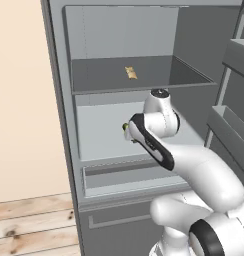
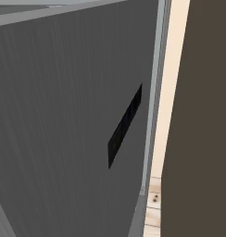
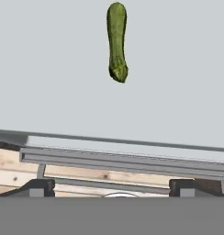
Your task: Pick squash from the fridge and place it on the plate on the counter.
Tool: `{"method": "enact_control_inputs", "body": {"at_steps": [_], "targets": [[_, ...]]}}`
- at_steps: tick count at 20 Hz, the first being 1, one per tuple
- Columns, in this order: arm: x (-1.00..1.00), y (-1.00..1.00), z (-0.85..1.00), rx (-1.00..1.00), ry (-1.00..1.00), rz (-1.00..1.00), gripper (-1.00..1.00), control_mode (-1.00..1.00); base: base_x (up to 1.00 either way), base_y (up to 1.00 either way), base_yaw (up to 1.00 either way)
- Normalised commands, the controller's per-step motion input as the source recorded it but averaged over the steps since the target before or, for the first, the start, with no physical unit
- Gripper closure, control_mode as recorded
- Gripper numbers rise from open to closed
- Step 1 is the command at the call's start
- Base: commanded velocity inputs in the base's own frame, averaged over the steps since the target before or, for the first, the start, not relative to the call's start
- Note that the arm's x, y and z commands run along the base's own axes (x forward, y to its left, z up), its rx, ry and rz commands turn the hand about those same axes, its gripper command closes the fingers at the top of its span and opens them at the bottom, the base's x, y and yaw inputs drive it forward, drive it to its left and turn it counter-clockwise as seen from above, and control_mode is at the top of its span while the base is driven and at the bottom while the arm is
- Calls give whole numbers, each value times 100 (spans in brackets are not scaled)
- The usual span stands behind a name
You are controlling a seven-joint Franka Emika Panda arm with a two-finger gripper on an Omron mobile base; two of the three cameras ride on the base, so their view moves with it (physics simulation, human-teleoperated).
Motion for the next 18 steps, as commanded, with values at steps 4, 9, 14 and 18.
{"method": "enact_control_inputs", "body": {"at_steps": [4,9,14,18], "targets": [[51,0,-26,0,0,1,-100,-100,0,0,0],[56,0,-13,1,0,0,-100,-100,0,0,0],[59,0,0,0,0,0,-100,-100,0,0,0],[59,6,-10,0,0,0,-100,-100,0,0,0]]}}
